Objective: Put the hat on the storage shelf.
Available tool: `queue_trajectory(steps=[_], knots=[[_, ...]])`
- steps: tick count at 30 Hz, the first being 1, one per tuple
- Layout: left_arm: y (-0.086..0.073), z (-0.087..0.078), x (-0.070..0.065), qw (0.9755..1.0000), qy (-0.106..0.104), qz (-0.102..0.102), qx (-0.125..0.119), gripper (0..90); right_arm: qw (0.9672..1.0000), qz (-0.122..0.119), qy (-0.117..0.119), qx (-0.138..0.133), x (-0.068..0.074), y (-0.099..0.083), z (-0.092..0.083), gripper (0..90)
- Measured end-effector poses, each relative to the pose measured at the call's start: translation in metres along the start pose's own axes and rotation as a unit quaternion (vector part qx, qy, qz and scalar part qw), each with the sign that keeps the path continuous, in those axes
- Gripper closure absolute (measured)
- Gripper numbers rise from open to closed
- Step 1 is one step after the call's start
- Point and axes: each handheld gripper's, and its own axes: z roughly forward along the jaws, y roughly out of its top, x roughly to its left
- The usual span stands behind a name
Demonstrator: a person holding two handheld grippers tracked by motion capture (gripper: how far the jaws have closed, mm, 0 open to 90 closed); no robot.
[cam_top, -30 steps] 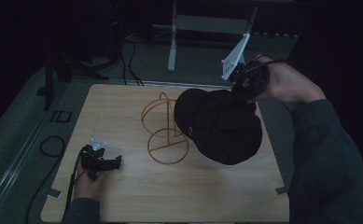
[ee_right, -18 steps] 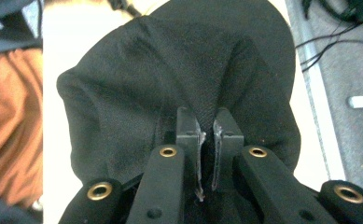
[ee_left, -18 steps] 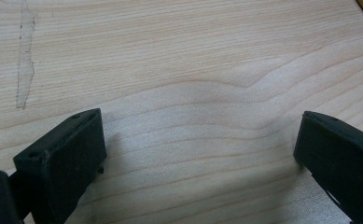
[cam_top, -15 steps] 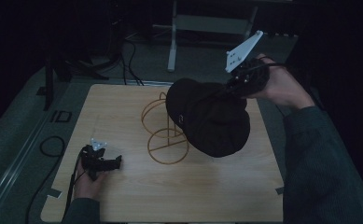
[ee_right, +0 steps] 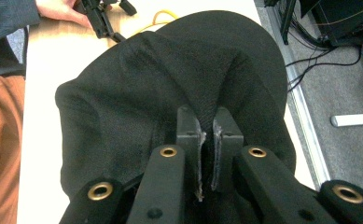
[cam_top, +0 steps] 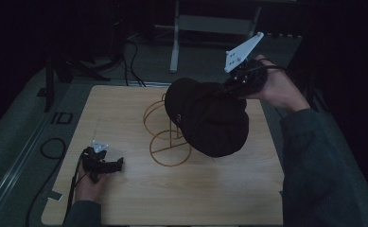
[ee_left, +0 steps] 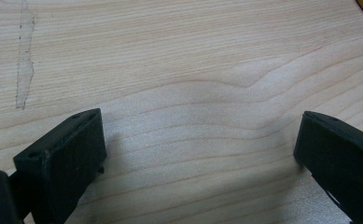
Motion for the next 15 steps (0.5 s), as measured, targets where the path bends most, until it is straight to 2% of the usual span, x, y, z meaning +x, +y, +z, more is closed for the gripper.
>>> queue_trajectory(steps=[15], knots=[[0.000,0.000,0.000,1.0000,0.000,0.000,0.000,1.9,0.9998,-0.015,0.009,0.001,-0.004,0.024,0.016,84.0]])
